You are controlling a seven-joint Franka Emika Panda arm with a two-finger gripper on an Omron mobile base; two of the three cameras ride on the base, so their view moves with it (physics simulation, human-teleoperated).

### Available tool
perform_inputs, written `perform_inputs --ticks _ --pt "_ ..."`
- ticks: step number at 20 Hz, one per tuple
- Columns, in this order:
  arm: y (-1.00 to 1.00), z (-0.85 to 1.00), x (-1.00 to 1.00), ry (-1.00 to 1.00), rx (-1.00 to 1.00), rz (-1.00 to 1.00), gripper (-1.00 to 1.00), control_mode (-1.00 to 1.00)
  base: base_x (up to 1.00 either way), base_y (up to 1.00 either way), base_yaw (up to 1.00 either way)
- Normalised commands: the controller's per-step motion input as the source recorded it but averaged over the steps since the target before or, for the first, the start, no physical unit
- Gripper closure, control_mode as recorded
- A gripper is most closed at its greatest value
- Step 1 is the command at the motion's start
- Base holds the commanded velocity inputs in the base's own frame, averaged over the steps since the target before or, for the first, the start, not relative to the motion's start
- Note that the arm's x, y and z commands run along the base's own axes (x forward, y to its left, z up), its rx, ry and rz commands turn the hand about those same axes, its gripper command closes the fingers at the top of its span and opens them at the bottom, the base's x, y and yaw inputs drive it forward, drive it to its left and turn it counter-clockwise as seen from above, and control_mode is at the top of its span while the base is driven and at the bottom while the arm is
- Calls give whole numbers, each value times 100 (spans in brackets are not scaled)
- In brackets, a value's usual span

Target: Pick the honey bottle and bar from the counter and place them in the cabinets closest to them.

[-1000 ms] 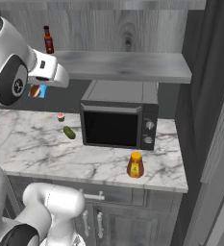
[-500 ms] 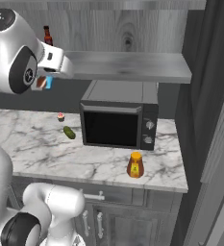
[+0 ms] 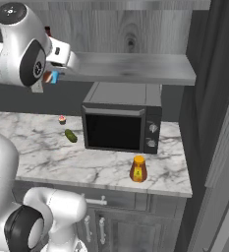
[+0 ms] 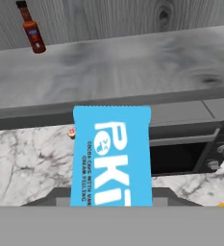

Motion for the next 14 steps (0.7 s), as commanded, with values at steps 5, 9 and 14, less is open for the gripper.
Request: perform_inputs --ticks 5,9,14 --pt "0 -4 36 0 0 0 100 -100 0 0 0" --pt "0 -4 35 0 0 0 100 -100 0 0 0" --pt "0 -5 50 0 0 0 100 -100 0 0 0"
